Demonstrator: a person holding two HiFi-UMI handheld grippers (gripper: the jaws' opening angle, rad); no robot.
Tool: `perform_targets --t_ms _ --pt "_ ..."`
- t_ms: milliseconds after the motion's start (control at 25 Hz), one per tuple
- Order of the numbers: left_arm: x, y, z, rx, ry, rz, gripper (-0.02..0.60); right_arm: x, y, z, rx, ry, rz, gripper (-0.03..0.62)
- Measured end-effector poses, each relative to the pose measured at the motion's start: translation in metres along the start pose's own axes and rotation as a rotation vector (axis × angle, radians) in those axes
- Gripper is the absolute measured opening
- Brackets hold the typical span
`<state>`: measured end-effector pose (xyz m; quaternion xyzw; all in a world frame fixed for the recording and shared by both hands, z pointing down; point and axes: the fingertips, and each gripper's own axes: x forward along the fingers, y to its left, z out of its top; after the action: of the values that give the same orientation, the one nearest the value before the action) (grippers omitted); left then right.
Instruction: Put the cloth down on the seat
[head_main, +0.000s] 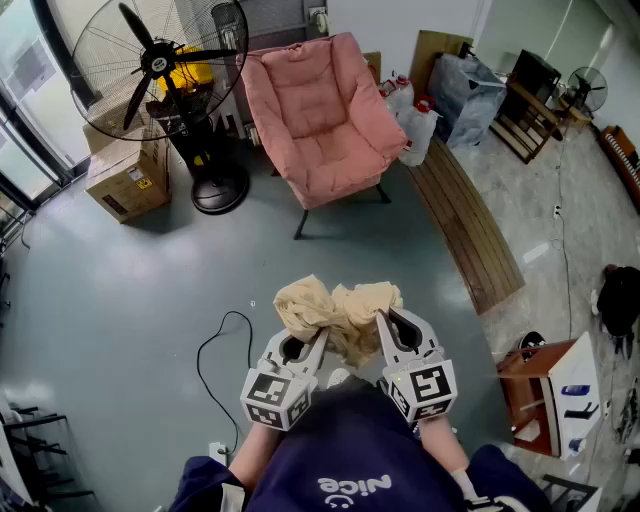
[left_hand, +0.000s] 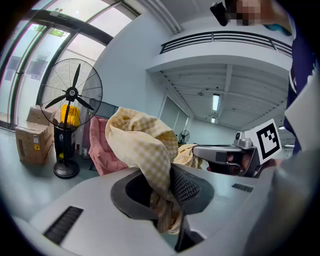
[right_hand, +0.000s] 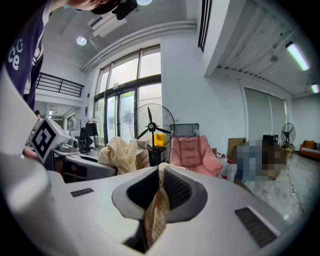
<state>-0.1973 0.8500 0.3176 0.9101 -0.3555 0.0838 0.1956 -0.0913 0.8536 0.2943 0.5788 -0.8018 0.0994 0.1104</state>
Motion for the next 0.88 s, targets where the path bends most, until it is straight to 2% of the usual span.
perform_targets --t_ms 280,560,880 --pt "-0.006 -0.005 -0.008 -0.003 0.014 0.021 0.095 -0.007 0.003 -0.006 -0.005 0.012 0.02 0.063" --pt "0.001 -0.006 -0.01 -0.001 0.037 0.033 0.095 0.001 0.0 -0.013 0.039 0.044 0.068 0.063" --pt "0.023 0.013 -0.013 0.009 0.075 -0.024 0.095 0.026 -0.002 -0.015 0.061 0.052 0.056 0.063"
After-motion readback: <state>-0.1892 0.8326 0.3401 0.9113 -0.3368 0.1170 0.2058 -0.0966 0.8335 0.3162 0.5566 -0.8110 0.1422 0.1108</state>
